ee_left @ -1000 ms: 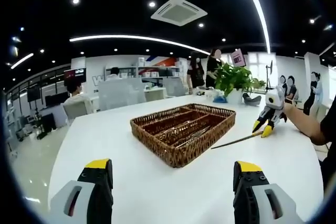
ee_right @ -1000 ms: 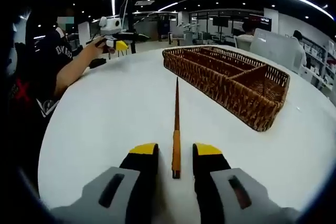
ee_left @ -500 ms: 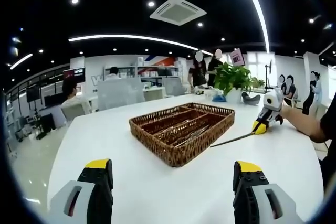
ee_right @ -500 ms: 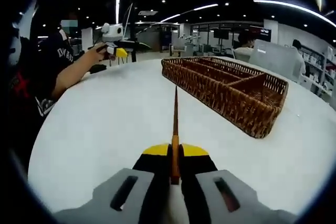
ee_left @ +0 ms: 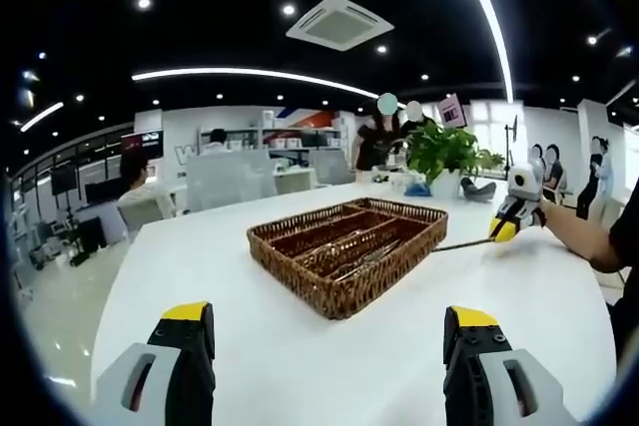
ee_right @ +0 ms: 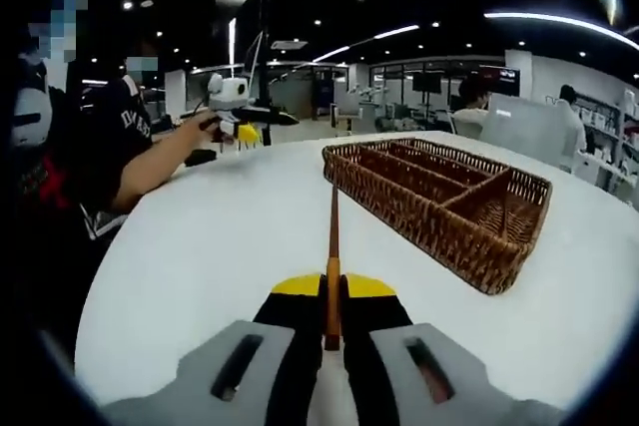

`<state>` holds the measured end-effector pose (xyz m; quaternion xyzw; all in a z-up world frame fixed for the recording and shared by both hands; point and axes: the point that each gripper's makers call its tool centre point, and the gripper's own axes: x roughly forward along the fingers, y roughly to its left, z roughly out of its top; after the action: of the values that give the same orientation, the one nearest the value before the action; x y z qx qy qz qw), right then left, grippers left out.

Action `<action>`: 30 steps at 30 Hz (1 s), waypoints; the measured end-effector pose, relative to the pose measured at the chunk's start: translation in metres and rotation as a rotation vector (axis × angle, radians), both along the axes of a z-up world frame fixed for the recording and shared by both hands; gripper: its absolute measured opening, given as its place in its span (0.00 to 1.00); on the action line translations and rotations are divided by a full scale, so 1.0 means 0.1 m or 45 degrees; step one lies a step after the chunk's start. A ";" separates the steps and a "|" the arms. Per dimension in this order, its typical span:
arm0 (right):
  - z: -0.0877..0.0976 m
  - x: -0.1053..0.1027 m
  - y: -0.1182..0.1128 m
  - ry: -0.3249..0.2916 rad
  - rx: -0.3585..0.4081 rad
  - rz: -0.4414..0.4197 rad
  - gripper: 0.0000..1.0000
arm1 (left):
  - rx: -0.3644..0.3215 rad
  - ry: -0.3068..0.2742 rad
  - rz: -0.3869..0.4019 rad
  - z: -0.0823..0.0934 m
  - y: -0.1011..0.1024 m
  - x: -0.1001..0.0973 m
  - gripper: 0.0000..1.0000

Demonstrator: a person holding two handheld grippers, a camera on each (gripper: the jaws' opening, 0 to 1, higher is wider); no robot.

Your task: Arrange the knives, forks, and spoons in their matching storage slots by inserting each utensil handle-first until every utensil is classified and aligned in the correct compartment

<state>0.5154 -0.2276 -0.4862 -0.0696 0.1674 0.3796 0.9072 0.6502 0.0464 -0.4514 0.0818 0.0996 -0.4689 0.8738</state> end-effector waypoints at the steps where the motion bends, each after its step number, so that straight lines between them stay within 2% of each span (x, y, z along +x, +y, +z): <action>1: 0.02 0.00 0.00 -0.004 -0.008 -0.016 0.04 | 0.003 -0.001 -0.001 0.00 0.00 0.00 1.00; 4: 0.07 0.04 0.00 -0.004 -0.013 -0.043 0.04 | 0.008 -0.004 0.000 -0.01 -0.02 -0.01 1.00; 10: 0.10 0.00 0.08 0.052 0.020 -0.060 0.04 | 0.013 -0.006 0.004 -0.02 -0.01 0.00 1.00; 16: 0.16 0.02 0.09 0.022 0.022 -0.106 0.04 | 0.030 -0.008 0.003 -0.05 -0.02 0.00 1.00; 20: 0.19 0.10 -0.04 0.000 -0.001 -0.211 0.04 | 0.036 -0.009 0.009 -0.06 -0.02 0.02 1.00; 25: 0.24 0.18 -0.20 -0.003 0.025 -0.350 0.04 | 0.047 -0.011 0.008 -0.08 -0.03 0.02 1.00; 30: 0.19 0.24 -0.40 0.030 0.008 -0.487 0.04 | 0.052 -0.013 0.008 -0.09 -0.02 0.03 1.00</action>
<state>0.5396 -0.2681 -0.4673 -0.0293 0.1872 0.2015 0.9610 0.6529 0.0439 -0.4604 0.1016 0.1049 -0.4635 0.8740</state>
